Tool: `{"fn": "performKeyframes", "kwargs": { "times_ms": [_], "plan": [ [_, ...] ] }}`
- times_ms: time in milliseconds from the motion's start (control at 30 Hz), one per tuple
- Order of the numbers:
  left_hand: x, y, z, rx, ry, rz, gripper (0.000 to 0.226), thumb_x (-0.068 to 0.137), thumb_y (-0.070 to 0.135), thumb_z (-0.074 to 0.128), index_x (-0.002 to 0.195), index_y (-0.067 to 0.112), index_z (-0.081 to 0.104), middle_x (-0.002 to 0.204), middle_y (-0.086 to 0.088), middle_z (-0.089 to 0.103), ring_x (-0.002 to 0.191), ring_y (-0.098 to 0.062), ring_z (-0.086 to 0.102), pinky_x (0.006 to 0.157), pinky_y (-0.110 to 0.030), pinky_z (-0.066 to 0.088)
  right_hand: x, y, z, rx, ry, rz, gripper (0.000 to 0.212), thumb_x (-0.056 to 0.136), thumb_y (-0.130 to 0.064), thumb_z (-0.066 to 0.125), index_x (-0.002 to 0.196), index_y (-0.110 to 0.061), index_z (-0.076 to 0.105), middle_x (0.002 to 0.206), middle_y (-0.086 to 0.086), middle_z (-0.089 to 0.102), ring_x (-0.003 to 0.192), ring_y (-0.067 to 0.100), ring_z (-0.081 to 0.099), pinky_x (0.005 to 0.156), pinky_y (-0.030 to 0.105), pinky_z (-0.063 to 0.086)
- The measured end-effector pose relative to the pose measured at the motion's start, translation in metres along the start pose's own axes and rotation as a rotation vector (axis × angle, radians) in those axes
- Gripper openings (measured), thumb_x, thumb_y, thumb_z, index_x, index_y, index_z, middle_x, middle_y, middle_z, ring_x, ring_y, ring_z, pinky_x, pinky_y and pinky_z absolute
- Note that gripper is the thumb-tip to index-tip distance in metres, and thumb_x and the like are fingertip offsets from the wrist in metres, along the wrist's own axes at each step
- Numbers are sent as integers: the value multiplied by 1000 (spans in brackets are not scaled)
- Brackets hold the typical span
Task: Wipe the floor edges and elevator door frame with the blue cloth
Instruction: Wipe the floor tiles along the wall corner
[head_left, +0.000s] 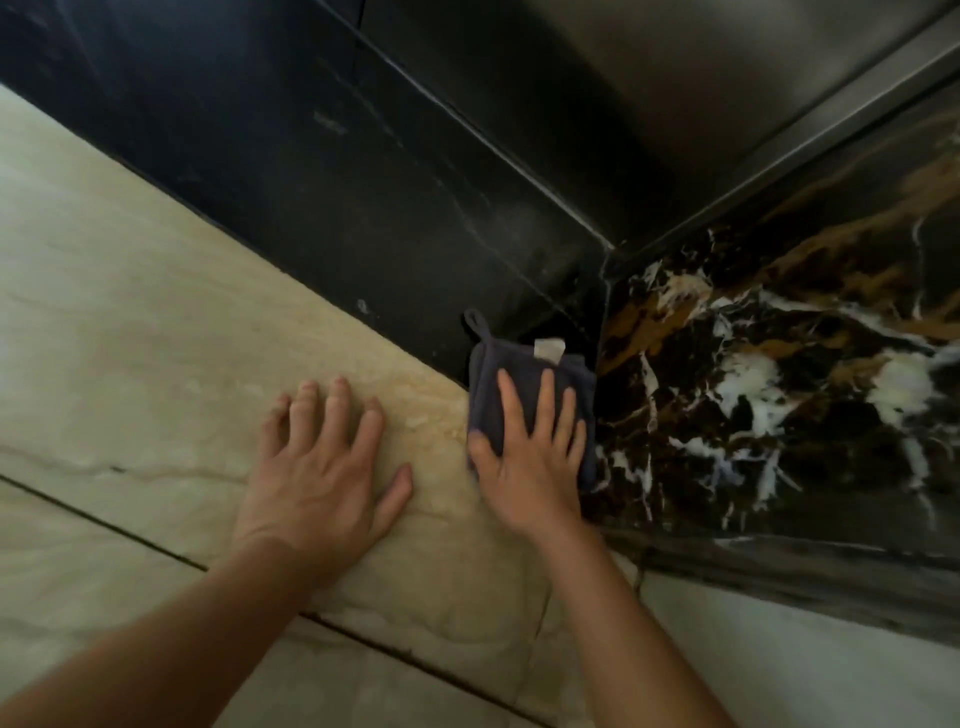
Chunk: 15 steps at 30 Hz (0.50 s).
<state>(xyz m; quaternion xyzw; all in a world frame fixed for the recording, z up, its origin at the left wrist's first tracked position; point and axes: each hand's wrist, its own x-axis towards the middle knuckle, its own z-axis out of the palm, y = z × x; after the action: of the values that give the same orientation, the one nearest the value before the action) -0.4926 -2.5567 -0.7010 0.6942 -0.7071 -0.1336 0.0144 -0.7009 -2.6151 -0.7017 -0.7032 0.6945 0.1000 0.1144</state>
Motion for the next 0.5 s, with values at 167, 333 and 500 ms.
{"fn": "performKeyframes", "kwargs": {
  "times_ms": [167, 333, 500],
  "plan": [
    [-1, -3, 1, -16, 33, 15, 71, 88, 69, 23, 132, 16, 39, 143, -23, 36, 130, -45, 31, 103, -57, 26, 105, -6, -46, 53, -168, 133, 67, 90, -69, 14, 145, -49, -18, 159, 2, -28, 145, 33, -24, 116, 53, -13],
    [1, -7, -5, 5, -76, 22, 79, 84, 76, 10, 138, 20, 26, 151, -19, 26, 137, -43, 21, 109, -57, 22, 26, -14, -17, 69, -192, 126, 68, 88, -70, 13, 142, -51, -23, 157, 1, -32, 144, 32, -28, 115, 53, -14],
    [11, -16, -27, 76, -286, 98, 90, 79, 80, 27, 146, 23, 10, 159, -17, 8, 143, -46, 8, 114, -58, 16, -139, -16, 28, 78, -158, 41, 68, 88, -71, 9, 139, -52, -31, 152, -1, -41, 142, 31, -33, 114, 53, -14]
  ]
}}
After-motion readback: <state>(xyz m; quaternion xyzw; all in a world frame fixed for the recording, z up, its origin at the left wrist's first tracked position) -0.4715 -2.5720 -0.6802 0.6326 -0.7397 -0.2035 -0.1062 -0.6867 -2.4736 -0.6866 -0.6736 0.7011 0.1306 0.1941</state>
